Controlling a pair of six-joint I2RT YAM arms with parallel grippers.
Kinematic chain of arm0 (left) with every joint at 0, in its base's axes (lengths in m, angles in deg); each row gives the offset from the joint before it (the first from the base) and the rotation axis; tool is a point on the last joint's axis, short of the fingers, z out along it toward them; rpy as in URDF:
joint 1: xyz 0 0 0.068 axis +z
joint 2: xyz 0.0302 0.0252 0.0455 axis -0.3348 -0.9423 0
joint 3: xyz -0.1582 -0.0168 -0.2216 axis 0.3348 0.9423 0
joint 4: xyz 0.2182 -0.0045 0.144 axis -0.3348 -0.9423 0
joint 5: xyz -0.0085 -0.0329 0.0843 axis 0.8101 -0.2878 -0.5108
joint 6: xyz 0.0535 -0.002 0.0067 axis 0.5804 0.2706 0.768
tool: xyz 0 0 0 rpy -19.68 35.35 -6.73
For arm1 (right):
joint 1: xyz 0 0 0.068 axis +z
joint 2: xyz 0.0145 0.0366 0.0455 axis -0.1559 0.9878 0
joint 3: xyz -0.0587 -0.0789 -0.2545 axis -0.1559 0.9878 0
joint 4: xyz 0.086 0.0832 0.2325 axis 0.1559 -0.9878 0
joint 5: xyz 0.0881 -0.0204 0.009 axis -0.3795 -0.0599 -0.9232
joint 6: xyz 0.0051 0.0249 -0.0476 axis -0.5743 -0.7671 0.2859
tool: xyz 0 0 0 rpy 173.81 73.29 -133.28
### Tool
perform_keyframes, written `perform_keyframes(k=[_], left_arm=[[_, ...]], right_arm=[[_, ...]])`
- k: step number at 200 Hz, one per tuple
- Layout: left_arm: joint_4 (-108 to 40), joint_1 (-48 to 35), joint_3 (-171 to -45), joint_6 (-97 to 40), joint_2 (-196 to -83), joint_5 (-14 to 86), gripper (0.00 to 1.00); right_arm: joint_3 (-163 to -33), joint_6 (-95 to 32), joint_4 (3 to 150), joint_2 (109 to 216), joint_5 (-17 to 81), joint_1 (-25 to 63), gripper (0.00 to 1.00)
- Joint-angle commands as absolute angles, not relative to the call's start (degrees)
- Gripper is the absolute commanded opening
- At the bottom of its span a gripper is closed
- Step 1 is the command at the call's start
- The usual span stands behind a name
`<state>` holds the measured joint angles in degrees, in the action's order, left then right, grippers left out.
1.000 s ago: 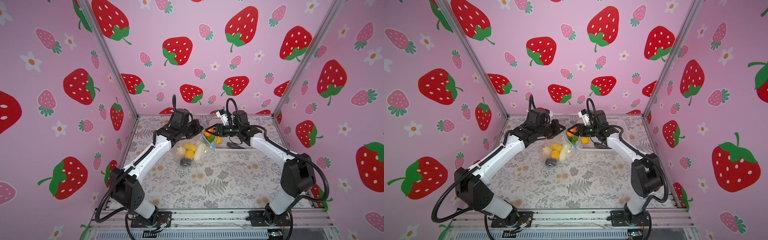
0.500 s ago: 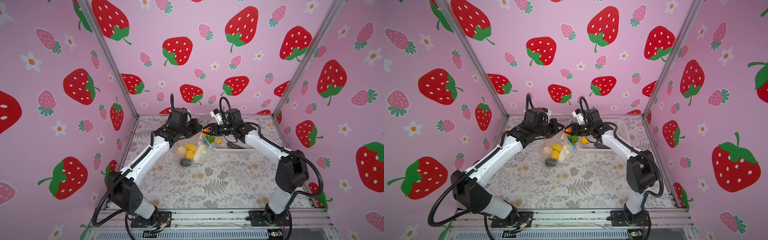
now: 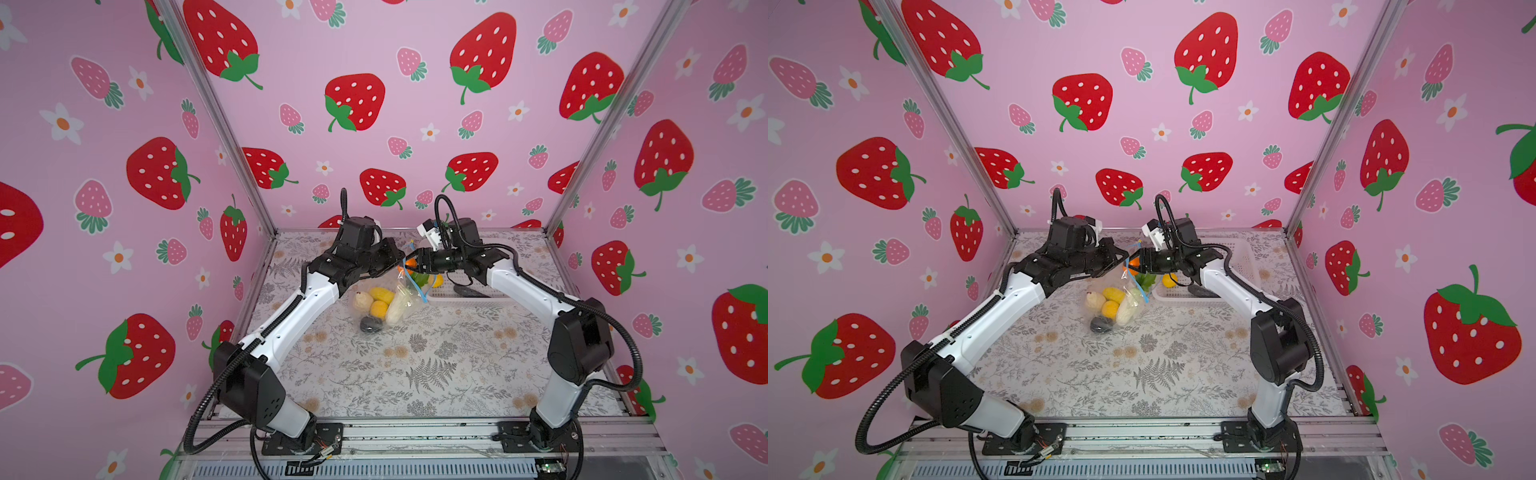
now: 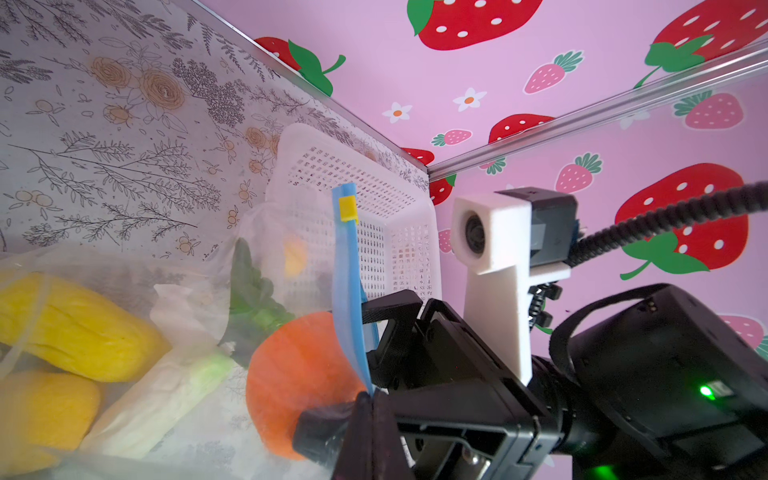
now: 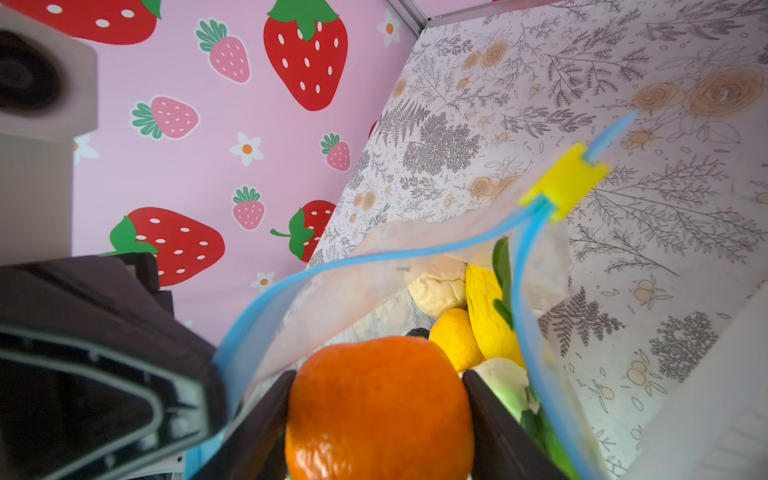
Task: Place the food in the zip-top bag and seal the zipper
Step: 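Lower the orange into the bag and open the right gripper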
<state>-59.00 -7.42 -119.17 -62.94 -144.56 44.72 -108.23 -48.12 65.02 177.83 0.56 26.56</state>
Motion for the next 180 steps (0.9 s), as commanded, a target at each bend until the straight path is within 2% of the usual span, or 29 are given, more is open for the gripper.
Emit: perform_keyframes(k=[1,180], left_arm=[[-57.56,-7.09,-119.30,-62.94,-142.86,44.71,0.00],[-56.86,-6.84,-119.00,-63.12,-143.40,45.41,0.00]], right_arm=[[-109.97,-47.19,64.31,178.30,0.73,27.07,0.63],[-110.19,-46.95,64.79,178.83,0.43,27.15,0.68]])
